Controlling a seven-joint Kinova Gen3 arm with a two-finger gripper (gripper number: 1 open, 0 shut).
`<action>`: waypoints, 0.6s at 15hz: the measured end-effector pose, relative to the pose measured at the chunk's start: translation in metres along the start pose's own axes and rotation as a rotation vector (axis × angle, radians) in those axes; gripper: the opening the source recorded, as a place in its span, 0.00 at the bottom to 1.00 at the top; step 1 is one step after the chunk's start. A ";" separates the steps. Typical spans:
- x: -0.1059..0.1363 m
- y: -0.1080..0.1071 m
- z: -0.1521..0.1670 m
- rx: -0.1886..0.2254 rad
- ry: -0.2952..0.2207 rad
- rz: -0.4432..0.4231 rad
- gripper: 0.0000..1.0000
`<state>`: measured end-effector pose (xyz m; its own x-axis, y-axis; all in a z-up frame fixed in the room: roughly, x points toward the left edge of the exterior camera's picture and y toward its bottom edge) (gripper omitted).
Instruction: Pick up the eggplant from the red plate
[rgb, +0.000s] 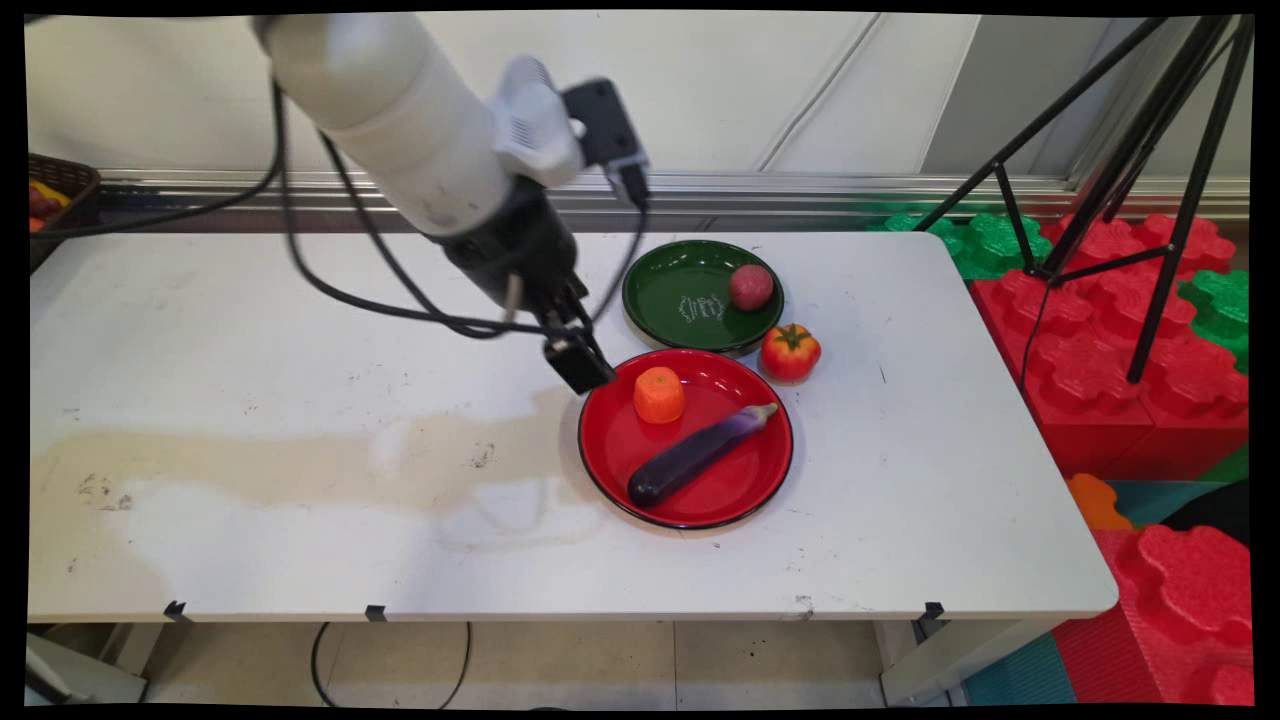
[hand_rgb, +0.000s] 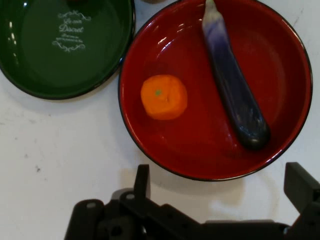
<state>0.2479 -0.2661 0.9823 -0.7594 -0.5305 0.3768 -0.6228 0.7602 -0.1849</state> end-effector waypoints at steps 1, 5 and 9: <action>0.006 0.003 0.009 0.001 -0.015 -0.003 1.00; 0.021 0.012 0.042 0.004 -0.058 -0.008 1.00; 0.032 0.020 0.073 0.003 -0.091 -0.019 1.00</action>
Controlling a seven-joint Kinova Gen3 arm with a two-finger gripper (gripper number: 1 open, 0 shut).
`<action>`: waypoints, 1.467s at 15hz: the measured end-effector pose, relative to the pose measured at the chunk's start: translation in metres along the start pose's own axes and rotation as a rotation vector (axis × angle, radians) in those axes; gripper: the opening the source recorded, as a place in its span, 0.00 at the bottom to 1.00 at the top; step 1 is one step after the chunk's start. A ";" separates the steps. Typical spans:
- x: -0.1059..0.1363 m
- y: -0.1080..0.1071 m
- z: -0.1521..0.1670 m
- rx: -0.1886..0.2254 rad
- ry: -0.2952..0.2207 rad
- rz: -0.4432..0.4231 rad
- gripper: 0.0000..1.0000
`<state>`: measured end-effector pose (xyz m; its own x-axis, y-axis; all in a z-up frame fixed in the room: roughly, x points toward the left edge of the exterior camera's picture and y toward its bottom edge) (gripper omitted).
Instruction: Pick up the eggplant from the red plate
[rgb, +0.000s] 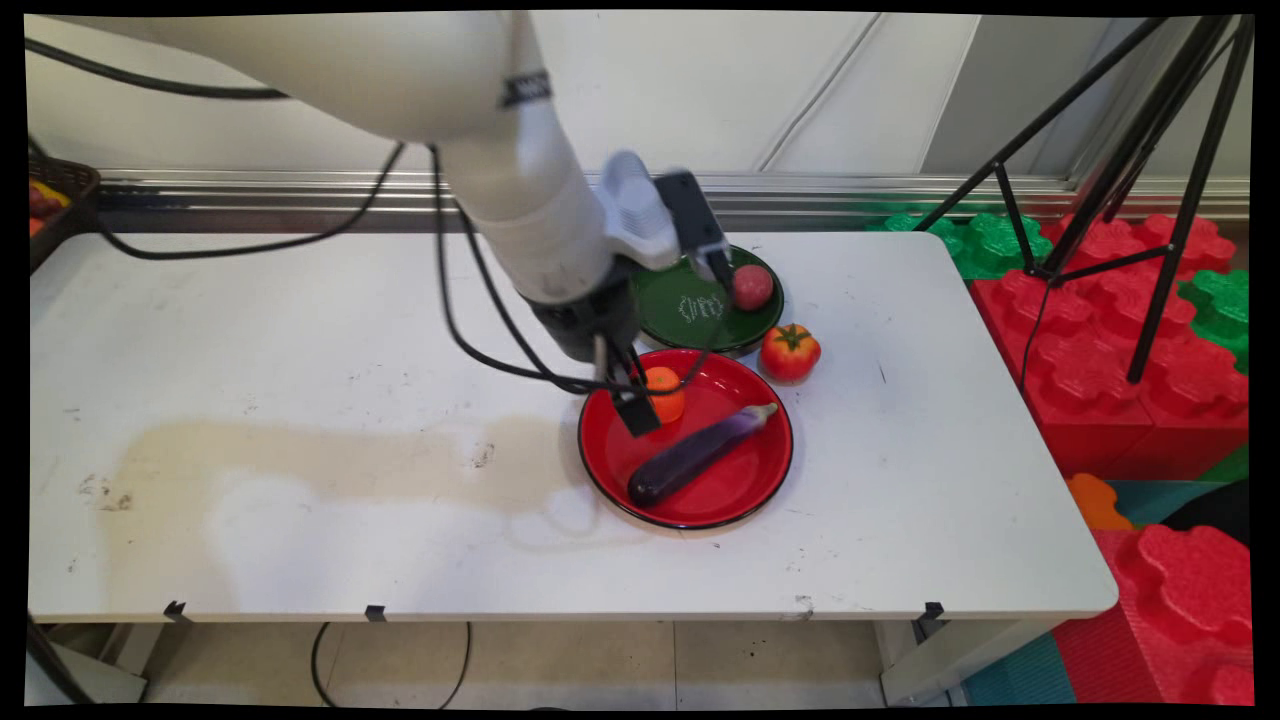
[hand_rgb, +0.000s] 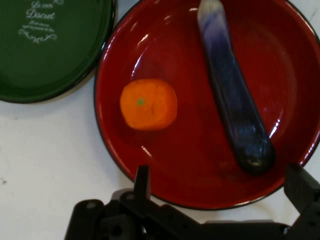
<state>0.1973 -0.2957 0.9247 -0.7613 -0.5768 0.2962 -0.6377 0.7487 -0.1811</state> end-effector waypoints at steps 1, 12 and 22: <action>0.004 0.003 0.011 -0.002 -0.011 -0.005 1.00; 0.035 0.023 0.108 -0.035 -0.053 -0.059 1.00; 0.043 0.032 0.148 -0.061 -0.046 -0.123 0.00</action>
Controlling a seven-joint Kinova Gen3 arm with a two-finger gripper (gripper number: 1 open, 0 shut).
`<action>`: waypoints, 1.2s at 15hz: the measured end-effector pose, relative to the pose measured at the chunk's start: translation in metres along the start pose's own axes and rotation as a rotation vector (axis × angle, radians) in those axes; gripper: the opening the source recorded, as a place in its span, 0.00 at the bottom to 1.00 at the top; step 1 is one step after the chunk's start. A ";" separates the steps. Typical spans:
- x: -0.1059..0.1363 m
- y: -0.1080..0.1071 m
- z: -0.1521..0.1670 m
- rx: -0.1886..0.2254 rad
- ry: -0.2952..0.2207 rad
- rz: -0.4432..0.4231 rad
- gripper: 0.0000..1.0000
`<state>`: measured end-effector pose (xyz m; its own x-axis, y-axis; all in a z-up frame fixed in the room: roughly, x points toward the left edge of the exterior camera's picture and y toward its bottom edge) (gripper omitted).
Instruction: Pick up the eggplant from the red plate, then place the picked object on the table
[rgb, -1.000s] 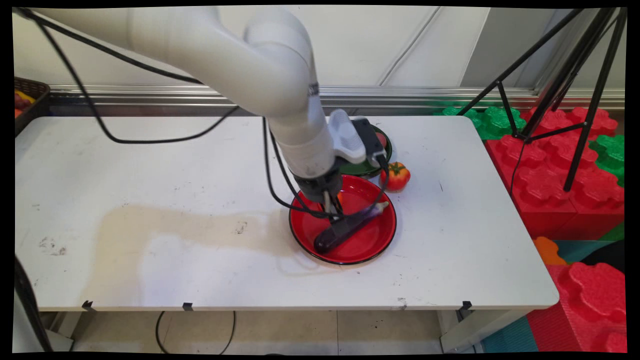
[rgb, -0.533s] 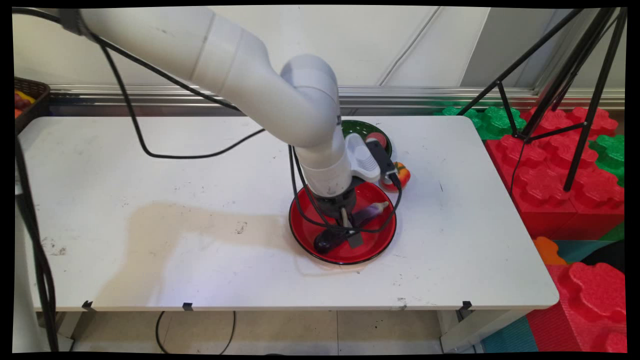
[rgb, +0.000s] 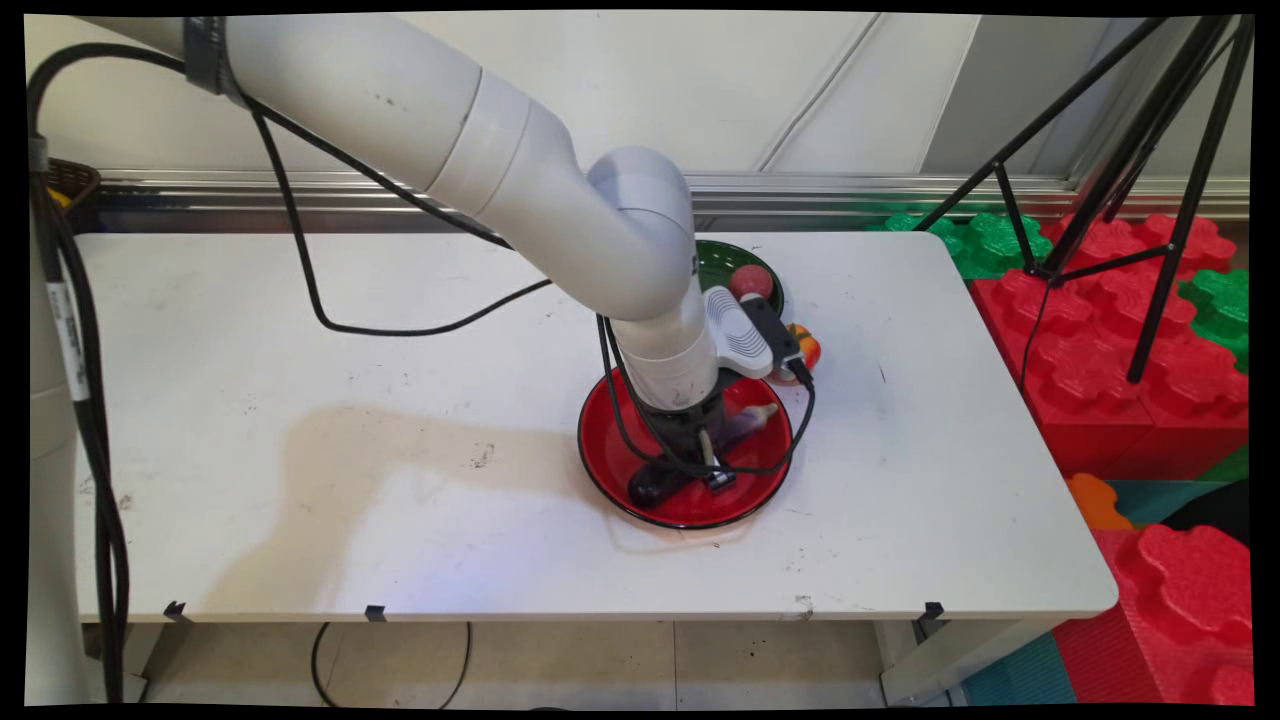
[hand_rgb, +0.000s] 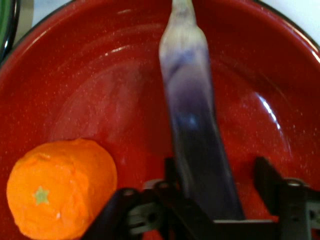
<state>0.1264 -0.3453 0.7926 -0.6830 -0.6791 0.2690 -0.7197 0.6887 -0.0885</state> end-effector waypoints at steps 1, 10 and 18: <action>0.001 0.000 0.001 0.000 0.004 -0.005 0.00; 0.003 -0.006 -0.034 0.021 0.052 0.001 0.00; -0.015 -0.029 -0.115 0.036 0.070 0.118 0.00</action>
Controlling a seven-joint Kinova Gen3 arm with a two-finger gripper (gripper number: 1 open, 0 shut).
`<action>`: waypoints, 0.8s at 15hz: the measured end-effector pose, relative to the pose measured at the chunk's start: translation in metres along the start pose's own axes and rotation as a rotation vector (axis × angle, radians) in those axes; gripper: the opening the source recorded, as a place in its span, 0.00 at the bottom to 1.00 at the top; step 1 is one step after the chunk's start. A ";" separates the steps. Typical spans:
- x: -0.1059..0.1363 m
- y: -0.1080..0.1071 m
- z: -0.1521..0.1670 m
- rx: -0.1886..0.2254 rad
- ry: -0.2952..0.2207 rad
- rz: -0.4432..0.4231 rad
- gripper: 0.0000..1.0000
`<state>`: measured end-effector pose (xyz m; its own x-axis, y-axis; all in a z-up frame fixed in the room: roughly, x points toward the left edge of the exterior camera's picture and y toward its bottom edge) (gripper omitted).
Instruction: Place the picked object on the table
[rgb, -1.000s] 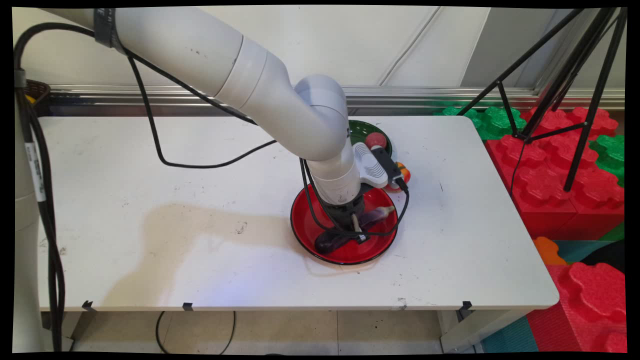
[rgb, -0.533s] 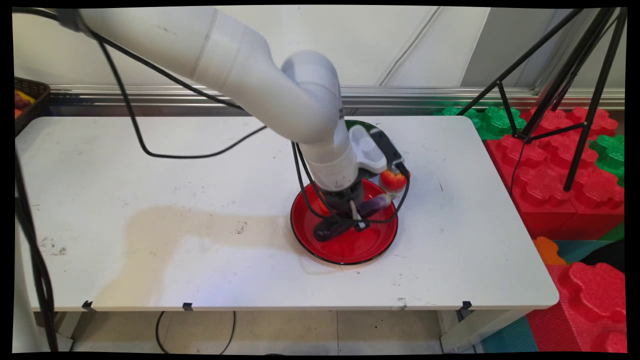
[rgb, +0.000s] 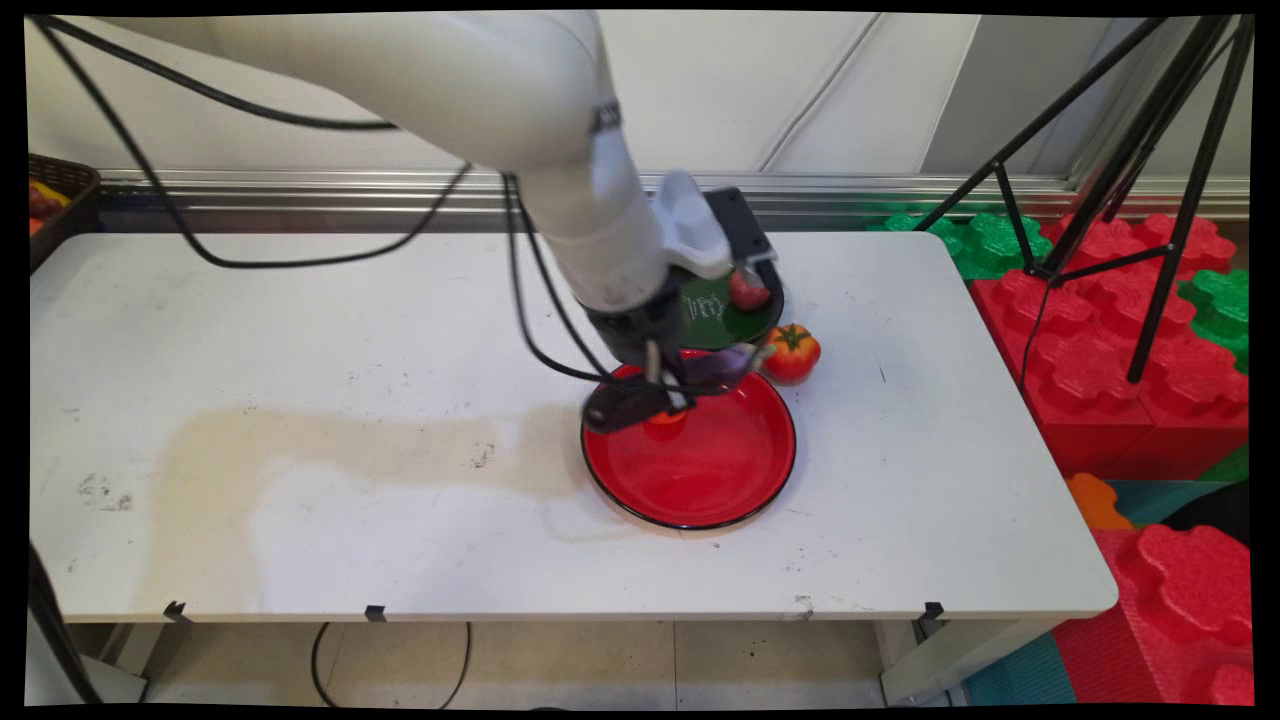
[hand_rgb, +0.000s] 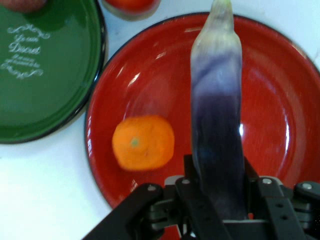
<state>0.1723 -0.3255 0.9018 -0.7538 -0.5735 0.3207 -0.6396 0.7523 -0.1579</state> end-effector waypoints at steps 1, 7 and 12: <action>-0.006 -0.006 -0.010 0.002 -0.004 0.017 0.00; -0.040 -0.045 -0.051 0.032 -0.048 0.087 0.00; -0.059 -0.086 -0.057 0.058 -0.093 0.139 0.00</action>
<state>0.2803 -0.3378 0.9501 -0.8447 -0.4945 0.2049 -0.5336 0.8081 -0.2495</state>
